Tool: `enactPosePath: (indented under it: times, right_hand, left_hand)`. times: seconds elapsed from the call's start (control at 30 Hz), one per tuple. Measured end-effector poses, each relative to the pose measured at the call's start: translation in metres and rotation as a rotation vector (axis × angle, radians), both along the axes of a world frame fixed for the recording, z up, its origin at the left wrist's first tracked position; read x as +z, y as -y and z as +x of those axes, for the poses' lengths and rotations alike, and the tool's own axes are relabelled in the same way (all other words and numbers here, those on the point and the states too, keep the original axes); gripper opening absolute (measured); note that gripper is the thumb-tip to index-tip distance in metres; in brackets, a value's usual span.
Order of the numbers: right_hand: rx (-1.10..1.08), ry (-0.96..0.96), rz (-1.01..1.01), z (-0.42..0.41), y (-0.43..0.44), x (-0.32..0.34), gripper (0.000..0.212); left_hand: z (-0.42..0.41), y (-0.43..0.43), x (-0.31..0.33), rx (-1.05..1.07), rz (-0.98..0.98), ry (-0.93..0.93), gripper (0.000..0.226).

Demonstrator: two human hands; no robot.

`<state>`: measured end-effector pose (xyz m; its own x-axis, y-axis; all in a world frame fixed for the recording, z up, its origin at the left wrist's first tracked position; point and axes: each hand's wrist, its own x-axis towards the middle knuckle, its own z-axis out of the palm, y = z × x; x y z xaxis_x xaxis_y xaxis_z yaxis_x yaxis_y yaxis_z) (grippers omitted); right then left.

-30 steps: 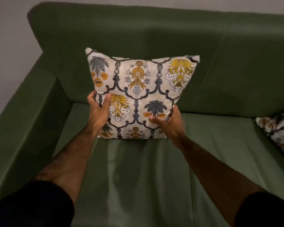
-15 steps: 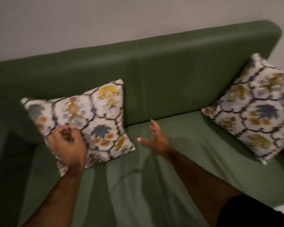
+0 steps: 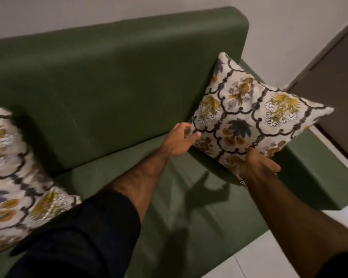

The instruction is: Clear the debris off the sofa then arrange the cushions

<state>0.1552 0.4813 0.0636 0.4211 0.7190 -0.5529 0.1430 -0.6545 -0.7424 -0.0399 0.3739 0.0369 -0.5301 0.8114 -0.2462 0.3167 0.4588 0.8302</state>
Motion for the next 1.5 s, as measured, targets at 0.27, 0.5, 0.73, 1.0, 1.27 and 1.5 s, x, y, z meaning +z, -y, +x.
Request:
enactPosePath:
  times: [0.27,0.5,0.73,1.0,1.27,1.5]
  right_hand:
    - [0.591,-0.157,0.117,0.051,-0.074,-0.048,0.109]
    - [0.697,-0.209,0.131,0.041,-0.07,-0.037,0.109]
    - [0.963,-0.284,0.132,-0.024,-0.026,-0.005,0.099]
    - [1.316,-0.291,0.092,-0.119,0.001,-0.019,0.104]
    - [1.487,-0.206,0.11,-0.144,0.022,-0.047,0.113]
    - [1.416,-0.203,0.171,-0.138,0.032,-0.045,0.107]
  left_hand:
    - [-0.02,-0.123,-0.031,0.111,0.023,0.426,0.108]
    - [-0.017,-0.094,-0.014,0.258,0.12,0.432,0.109]
    - [-0.027,0.041,0.022,0.62,0.297,0.376,0.09]
    - [-0.041,0.142,0.021,0.884,0.356,0.328,0.088]
    - [-0.015,0.178,-0.023,1.044,0.136,0.378,0.106]
    - [-0.022,0.176,-0.018,1.056,0.181,0.333,0.099]
